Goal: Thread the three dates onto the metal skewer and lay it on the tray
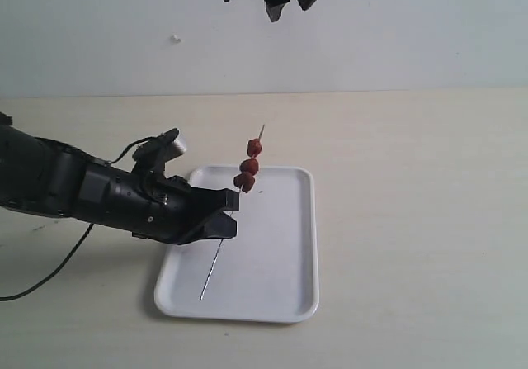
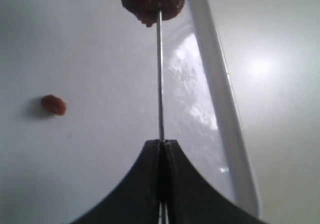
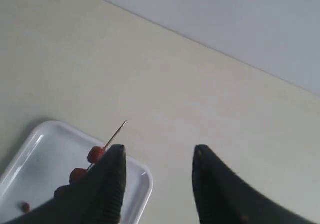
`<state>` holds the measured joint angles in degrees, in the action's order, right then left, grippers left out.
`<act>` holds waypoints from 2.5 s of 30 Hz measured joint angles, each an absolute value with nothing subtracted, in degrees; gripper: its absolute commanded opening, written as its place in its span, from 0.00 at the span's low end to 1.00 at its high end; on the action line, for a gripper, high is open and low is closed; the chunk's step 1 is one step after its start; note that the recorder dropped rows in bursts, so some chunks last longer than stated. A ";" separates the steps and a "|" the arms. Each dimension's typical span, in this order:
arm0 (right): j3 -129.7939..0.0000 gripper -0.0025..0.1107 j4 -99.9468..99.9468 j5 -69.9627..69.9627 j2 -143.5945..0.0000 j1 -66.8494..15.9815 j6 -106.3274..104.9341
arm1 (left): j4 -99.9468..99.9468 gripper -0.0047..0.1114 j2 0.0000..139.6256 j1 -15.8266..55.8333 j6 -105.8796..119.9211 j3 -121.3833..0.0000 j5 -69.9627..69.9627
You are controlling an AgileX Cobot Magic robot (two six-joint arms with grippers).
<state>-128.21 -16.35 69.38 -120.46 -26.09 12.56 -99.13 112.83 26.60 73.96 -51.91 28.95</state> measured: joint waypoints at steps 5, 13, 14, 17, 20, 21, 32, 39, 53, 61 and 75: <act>-128.21 0.36 -15.56 69.80 -118.84 -27.66 11.24 | -99.34 0.04 112.83 27.01 73.23 -52.15 25.40; -126.13 0.36 -15.25 69.93 -115.70 -29.90 10.91 | -99.56 0.04 112.93 27.01 71.88 -52.15 25.52; -124.90 0.36 -15.15 69.93 -114.83 -30.04 10.91 | -99.56 0.04 112.93 27.01 71.75 -52.15 26.07; -118.20 0.36 -15.66 67.50 -111.68 -30.15 10.91 | -99.56 0.04 112.93 27.01 70.68 -52.15 27.36; -109.07 0.36 -16.12 61.73 -106.73 -30.15 11.03 | -99.56 0.04 112.93 27.01 68.57 -52.15 27.62; -106.32 0.36 -16.22 59.61 -105.08 -30.15 11.03 | -99.34 0.04 113.16 27.01 67.56 -52.15 27.62; -64.62 0.36 -16.22 21.78 -74.92 -30.15 15.77 | -97.75 0.04 114.45 27.01 64.49 -52.24 27.72; -43.08 0.36 -16.22 10.02 -57.39 -30.15 18.02 | -96.57 0.07 114.45 27.01 64.26 -52.27 28.30; -25.04 0.36 -13.21 6.61 -32.47 -30.15 18.49 | -93.53 0.45 114.45 27.01 58.50 -52.37 31.62; -15.00 0.31 -12.60 0.00 -24.70 -30.15 18.49 | -89.16 0.37 109.26 26.00 58.37 -52.37 31.74; -1.80 0.02 -12.60 -9.58 -7.61 -30.15 12.59 | -83.62 0.04 76.10 25.38 65.38 -36.12 7.38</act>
<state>-1.80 -12.60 -9.58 -7.61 -30.15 12.59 -83.62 76.10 25.38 65.38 -36.12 7.38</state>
